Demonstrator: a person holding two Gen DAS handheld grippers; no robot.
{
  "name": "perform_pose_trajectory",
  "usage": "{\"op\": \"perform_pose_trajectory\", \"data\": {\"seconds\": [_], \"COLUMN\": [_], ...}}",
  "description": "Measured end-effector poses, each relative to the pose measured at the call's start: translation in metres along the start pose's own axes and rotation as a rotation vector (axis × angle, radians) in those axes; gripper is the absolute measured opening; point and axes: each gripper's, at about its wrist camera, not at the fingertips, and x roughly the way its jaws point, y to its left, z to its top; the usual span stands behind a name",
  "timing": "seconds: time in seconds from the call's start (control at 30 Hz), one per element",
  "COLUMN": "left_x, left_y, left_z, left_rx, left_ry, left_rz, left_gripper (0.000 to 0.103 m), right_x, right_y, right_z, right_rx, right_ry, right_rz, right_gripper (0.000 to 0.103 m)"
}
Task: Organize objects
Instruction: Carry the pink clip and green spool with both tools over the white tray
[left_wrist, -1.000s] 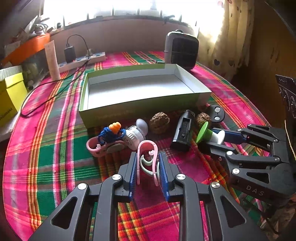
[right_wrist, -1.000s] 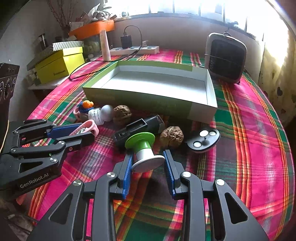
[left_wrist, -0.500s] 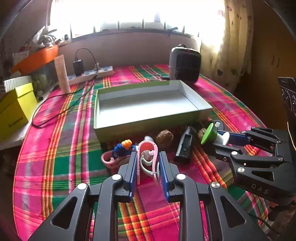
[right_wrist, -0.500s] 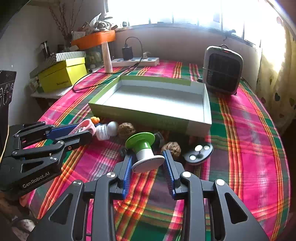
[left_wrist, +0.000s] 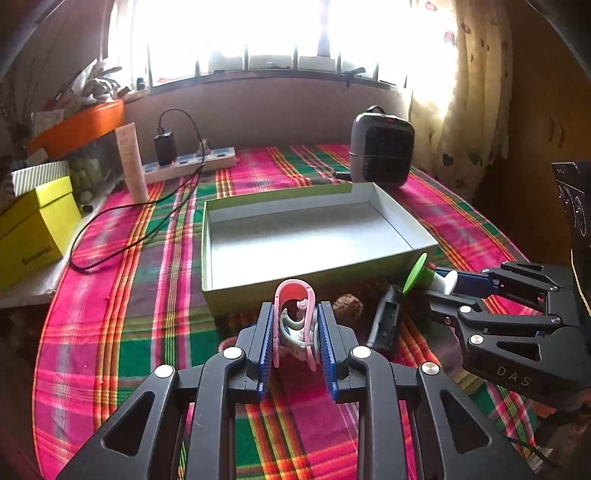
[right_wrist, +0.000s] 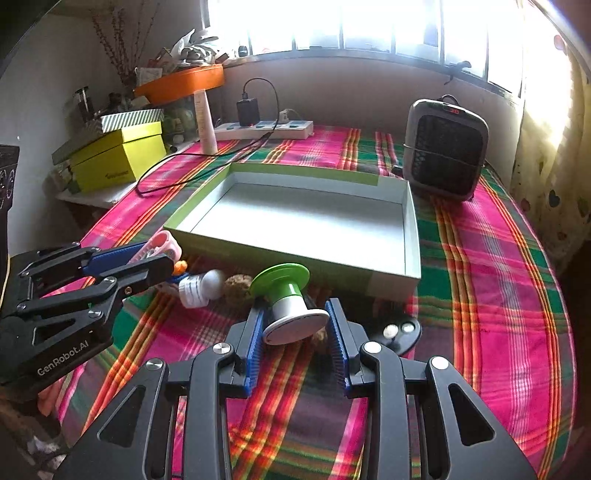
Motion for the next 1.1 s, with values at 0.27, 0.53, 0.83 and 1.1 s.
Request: {"op": "perform_pose_trajectory", "data": {"seconds": [0.27,0.53,0.83,1.1], "left_x": [0.010,0.014,0.015,0.023], "left_y": [0.008,0.020,0.017,0.028], "left_z": [0.011,0.019,0.007,0.019], "left_rx": [-0.015,-0.043,-0.041,-0.058], "left_ry": [-0.008,-0.003,0.023,0.015], "left_rz": [0.003,-0.019,-0.091,-0.055], "left_gripper": [0.021,0.021,0.021,0.021], "right_x": [0.011,0.014,0.013,0.022], "right_y": [-0.004,-0.009,-0.013,-0.013], "right_z": [0.014,0.023,0.019,0.036], "right_rx": [-0.002,0.012,0.010,0.001], "right_ry": [-0.001,-0.013,-0.004,-0.008], "right_rz": [0.003,0.004,-0.011,-0.004], "right_gripper": [0.034,0.034,0.034,0.034]}}
